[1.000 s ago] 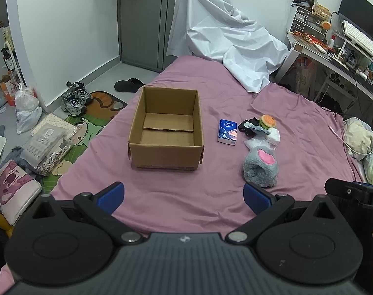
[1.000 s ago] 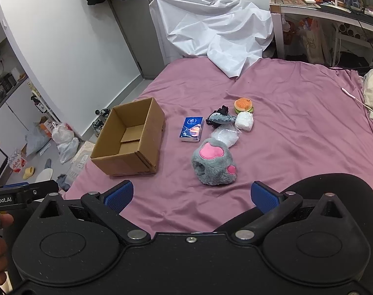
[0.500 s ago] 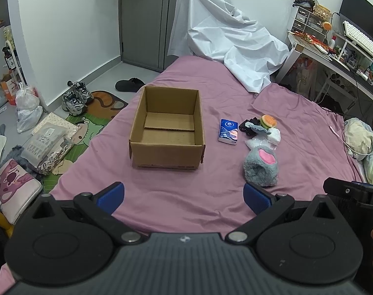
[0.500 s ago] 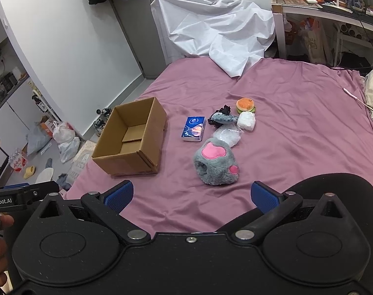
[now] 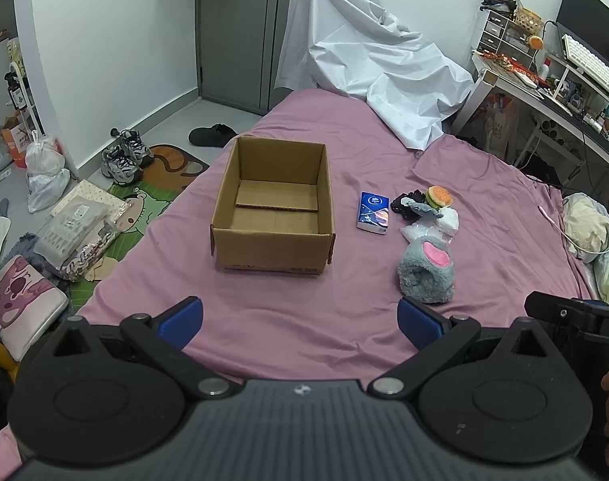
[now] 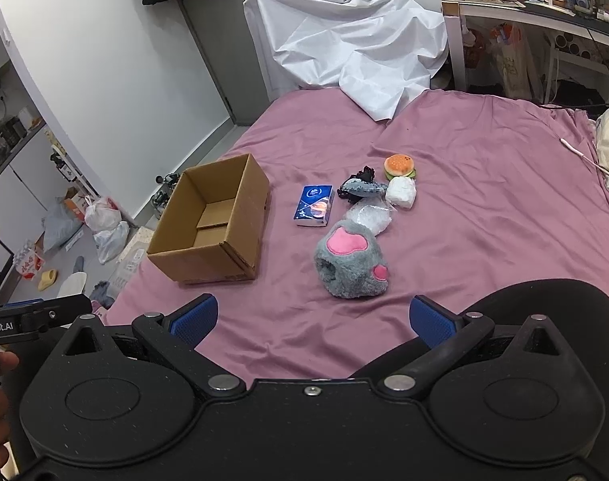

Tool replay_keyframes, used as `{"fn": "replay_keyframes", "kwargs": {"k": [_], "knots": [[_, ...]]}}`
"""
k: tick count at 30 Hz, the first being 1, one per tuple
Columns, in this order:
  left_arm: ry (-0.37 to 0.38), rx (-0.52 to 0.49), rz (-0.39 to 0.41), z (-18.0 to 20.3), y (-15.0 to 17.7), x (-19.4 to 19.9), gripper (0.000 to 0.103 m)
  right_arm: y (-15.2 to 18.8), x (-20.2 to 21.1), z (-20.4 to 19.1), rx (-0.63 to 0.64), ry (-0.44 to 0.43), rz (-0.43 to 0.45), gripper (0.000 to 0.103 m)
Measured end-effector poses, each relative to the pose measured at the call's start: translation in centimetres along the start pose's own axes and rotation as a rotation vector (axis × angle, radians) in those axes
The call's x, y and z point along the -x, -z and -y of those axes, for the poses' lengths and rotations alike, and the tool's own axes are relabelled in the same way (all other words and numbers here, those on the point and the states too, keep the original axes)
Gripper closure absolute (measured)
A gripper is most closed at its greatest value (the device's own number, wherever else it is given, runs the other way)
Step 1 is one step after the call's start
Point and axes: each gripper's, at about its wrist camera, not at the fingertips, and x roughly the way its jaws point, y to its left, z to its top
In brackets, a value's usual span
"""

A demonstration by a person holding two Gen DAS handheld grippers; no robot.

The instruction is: Organize soft objects

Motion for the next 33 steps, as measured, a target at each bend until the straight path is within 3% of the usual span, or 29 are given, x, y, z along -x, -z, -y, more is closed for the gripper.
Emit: {"fn": "replay_keyframes", "kwargs": {"k": [20,24,33], "knots": [[0.000,0.023,0.015,0.3,0.0,0.0,0.001,0.0,0.1,0.1,0.000,0.005,0.016,0.000],[0.002,0.028,0.014,0.3,-0.1,-0.2,0.001,-0.6,-0.3,1.1,-0.035,0.036,0.031,0.000],[0.027,0.020,0.001,2.0,-1.3,-2.3,0.001,-1.0,-1.3,3.6,-0.069,-0.013,0.027,0.000]]}}
